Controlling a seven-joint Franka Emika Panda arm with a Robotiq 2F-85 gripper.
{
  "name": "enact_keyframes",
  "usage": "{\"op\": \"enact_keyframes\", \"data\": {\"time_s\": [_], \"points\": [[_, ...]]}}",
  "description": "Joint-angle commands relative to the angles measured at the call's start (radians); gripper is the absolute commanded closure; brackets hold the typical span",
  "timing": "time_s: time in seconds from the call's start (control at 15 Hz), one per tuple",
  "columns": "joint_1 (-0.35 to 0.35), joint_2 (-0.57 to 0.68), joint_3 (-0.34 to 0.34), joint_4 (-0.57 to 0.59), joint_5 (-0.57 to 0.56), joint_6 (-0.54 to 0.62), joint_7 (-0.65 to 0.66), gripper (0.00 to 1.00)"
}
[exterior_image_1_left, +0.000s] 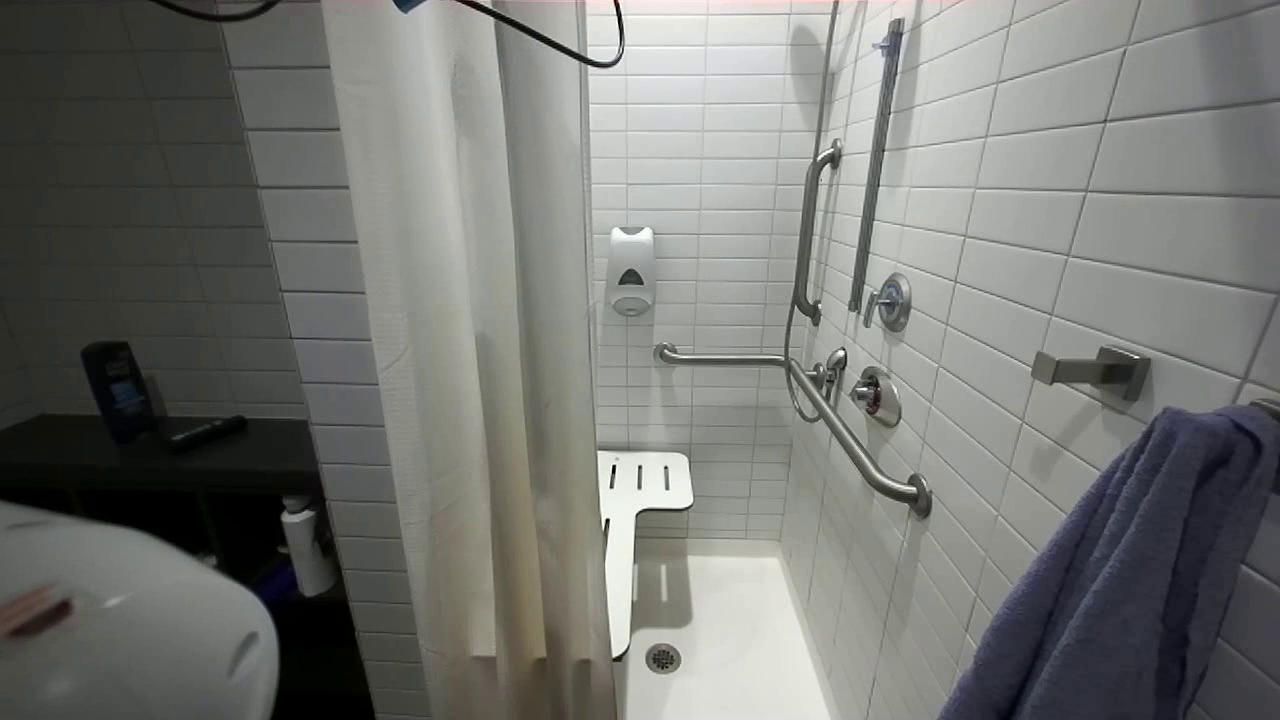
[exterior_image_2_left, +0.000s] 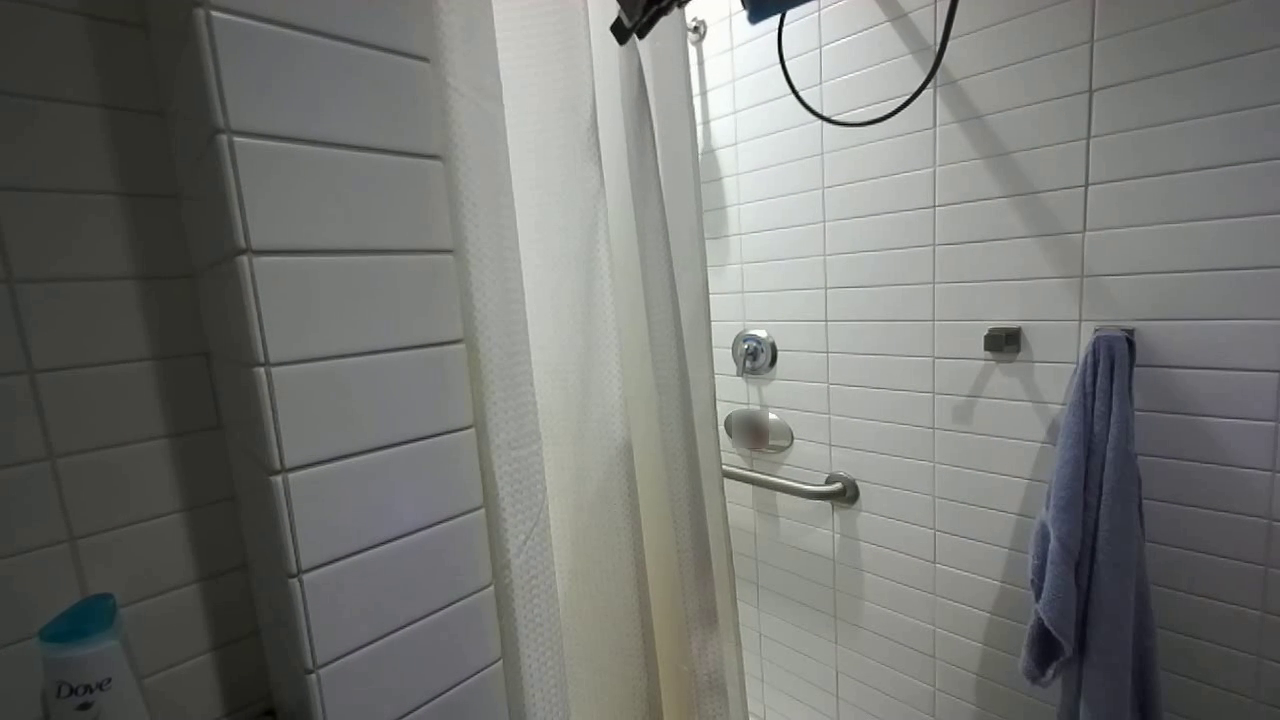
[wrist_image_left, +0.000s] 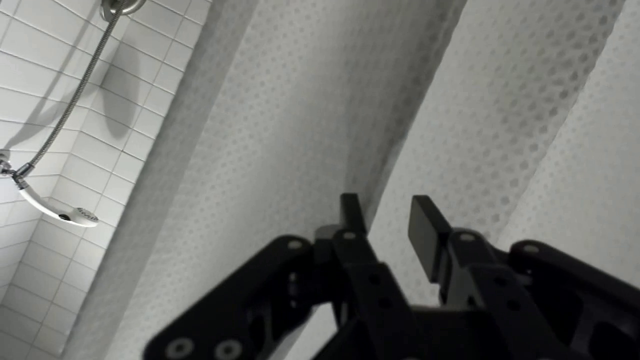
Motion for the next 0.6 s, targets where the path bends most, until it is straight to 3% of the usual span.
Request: {"op": "enact_keyframes", "data": {"time_s": [0.0, 0.2, 0.33, 0.53], "points": [[-0.048, 0.003, 0.037, 0.001, -0.027, 0.022, 0.051, 0.99], [-0.011, 0.009, 0.019, 0.003, -0.004, 0.020, 0.014, 1.00], [0.066, 0.014, -0.028, -0.004, 0.035, 0.022, -0.059, 1.00], [0.239, 0.020, -0.139, -0.005, 0.120, 0.013, -0.227, 1.00]]}}
